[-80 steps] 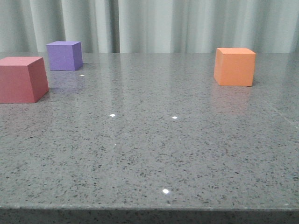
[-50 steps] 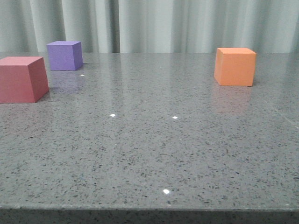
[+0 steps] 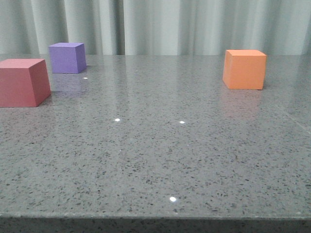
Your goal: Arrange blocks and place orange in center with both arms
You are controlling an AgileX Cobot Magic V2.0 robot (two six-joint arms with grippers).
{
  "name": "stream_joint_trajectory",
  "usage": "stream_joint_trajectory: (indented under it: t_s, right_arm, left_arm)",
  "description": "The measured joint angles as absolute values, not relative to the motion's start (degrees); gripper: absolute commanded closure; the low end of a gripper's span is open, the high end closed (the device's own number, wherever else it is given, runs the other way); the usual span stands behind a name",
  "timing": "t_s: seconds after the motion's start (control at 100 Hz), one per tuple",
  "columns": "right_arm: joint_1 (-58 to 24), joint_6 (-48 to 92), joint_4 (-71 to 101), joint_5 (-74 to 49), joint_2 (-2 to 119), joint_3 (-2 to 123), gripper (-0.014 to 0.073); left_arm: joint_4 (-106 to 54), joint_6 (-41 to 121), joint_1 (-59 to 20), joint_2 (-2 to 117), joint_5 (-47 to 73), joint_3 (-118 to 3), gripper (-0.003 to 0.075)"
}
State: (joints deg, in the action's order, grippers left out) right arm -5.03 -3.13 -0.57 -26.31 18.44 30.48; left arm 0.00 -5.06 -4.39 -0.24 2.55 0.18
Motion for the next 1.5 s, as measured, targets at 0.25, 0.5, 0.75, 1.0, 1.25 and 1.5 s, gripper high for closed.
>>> stream_joint_trajectory:
  t_s: [0.25, 0.5, 0.75, 1.0, 1.25, 1.5]
  right_arm:
    - [-5.0, -3.1, 0.0, -38.9, 36.1, 45.5, 0.0663]
    - [-5.0, -3.1, 2.5, -42.0, 45.5, 47.5, 0.0649]
    - [-5.0, -3.1, 3.3, -45.1, 48.0, 47.5, 0.0225]
    - [-5.0, -3.1, 3.4, -46.0, 48.0, 47.6, -0.0053]
    - [-5.0, -3.1, 4.2, -46.2, 48.4, 47.9, -0.0052]
    - [-6.7, -3.1, 7.4, -45.4, 57.7, 54.3, -0.0052]
  left_arm:
    - [0.0, -5.1, -4.4, -0.2, 2.6, 0.2, 0.0741]
    - [0.0, -5.1, -4.4, -0.2, 2.6, 0.2, 0.0741]
    - [0.0, -5.1, -4.4, -0.2, 2.6, 0.2, 0.0741]
    - [0.0, -5.1, -4.4, -0.2, 2.6, 0.2, 0.0741]
    - [0.0, -5.1, -4.4, -0.2, 2.6, 0.2, 0.0741]
    - [0.0, -5.1, -4.4, -0.2, 2.6, 0.2, 0.0741]
